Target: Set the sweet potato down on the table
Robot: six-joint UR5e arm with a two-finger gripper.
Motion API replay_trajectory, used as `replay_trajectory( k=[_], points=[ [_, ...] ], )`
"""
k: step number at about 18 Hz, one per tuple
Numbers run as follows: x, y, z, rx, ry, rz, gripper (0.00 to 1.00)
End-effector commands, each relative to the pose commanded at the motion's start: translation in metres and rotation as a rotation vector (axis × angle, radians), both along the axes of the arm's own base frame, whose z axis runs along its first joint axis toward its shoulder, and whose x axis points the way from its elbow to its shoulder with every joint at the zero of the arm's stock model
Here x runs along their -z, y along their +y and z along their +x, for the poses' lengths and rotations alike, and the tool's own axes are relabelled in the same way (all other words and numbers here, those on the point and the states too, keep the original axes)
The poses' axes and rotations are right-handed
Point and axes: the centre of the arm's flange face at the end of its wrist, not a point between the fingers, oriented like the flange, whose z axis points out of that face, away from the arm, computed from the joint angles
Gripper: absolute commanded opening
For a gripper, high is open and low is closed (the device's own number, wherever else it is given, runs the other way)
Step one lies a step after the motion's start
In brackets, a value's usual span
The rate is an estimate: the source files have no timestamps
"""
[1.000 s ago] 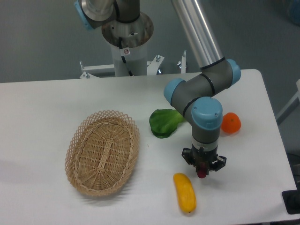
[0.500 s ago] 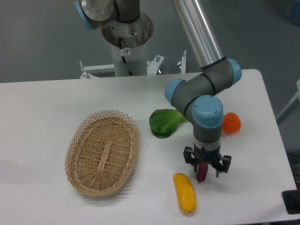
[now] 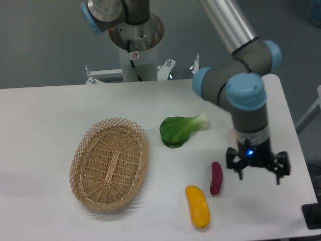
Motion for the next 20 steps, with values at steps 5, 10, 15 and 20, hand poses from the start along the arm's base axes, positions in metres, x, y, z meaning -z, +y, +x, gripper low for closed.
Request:
replay_trajectory(
  k=[5, 10, 15, 20],
  points=[
    [-0.044, -0.034, -0.009, 0.07, -0.007, -0.096, 1.0],
    [-0.072, -0.078, -0.019, 0.2, -0.053, -0.222, 1.0],
    [-0.069, -0.084, -0.02, 0.205, -0.072, -0.234, 1.0],
    [-0.07, -0.089, -0.018, 0.264, -0.062, -0.266, 1.0]
  ],
)
